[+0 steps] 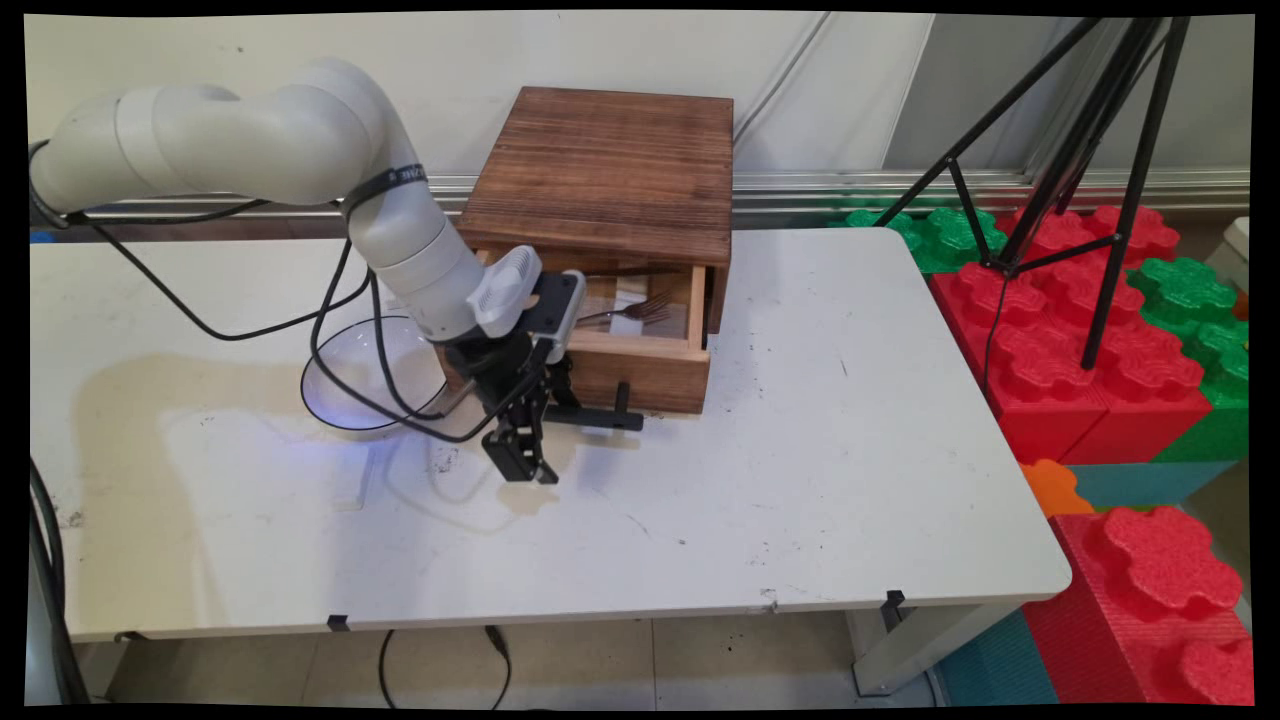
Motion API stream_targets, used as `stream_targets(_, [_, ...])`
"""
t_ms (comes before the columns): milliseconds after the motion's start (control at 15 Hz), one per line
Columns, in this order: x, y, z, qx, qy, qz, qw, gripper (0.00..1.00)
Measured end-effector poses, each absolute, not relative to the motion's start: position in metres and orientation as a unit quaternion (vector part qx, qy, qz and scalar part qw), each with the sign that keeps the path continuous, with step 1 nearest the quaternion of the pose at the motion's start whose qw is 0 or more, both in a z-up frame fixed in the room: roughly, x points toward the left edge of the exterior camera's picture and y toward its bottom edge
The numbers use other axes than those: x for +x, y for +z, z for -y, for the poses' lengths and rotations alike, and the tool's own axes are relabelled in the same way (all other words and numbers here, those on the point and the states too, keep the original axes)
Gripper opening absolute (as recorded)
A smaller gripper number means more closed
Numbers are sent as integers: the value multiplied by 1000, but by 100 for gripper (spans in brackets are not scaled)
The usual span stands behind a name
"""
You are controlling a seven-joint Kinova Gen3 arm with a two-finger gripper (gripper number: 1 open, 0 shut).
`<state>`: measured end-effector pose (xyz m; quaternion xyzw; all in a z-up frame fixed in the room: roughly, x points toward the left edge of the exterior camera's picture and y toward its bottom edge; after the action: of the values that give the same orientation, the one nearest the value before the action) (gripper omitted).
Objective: Open the drawer
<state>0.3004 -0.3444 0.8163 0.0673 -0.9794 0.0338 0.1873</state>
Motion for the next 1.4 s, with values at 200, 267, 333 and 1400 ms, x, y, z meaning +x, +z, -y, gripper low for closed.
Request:
stream_targets(200, [298,817,330,64,28,979,189,100])
stream_targets(267, [296,818,325,62,27,979,190,100])
stream_targets(333, [295,818,320,60,25,979,191,100])
stream_targets(1400, [284,823,253,26,11,979,202,100])
